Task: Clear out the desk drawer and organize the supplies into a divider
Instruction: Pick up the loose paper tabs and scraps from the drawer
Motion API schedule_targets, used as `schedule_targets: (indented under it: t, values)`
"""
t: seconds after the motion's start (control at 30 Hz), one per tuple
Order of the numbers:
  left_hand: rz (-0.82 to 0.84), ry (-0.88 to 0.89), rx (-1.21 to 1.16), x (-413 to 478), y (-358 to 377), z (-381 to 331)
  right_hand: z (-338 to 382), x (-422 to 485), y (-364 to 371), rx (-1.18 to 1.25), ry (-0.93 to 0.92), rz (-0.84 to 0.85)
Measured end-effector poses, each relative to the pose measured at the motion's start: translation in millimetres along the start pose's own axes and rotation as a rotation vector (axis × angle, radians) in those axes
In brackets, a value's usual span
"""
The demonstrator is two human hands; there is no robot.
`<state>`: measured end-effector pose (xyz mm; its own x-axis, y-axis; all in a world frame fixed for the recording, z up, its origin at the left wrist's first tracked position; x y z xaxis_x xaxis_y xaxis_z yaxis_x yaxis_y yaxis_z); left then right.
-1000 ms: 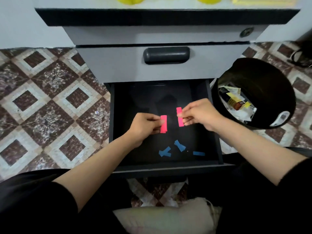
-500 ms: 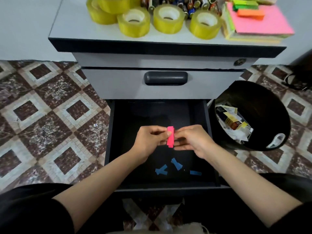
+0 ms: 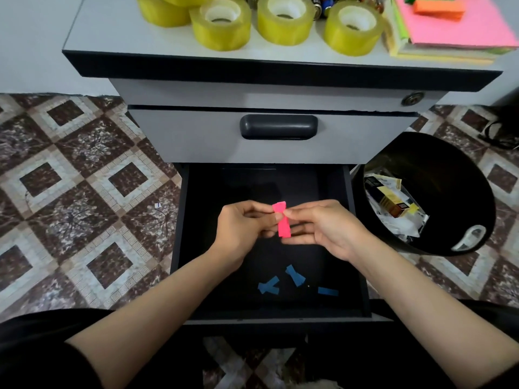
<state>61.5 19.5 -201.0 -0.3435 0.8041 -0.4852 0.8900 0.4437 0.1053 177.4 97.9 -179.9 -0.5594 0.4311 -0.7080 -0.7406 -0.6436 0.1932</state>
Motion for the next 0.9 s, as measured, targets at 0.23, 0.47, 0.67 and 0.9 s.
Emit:
schedule_targets:
  t: [0.23, 0.47, 0.67, 0.9]
  values:
    - [-0.006, 0.001, 0.039, 2, 0, 3, -3, 1, 1, -0.158, -0.052, -0.038]
    - [0.013, 0.109, 0.432, 5, -2, -7, 0, 2, -2, -0.197, -0.065, -0.082]
    - [0.248, 0.585, 1.321, 8, 0, -26, 1, 4, -2, -0.435, -0.122, -0.113]
    - [0.213, 0.784, 1.333, 7, -2, -26, -2, 5, -1, -0.419, -0.112, -0.088]
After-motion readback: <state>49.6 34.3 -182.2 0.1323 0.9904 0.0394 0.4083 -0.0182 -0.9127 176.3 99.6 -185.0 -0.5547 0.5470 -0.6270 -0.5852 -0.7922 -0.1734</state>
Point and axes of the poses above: each hand's wrist, its own x-axis towards the middle knuckle, its own y-axis out of the palm, z = x × y, the point moved 4 cm from there along x, towards the middle knuckle, and after that the axes turned 6 degrees about z, right-handed, at the moved point
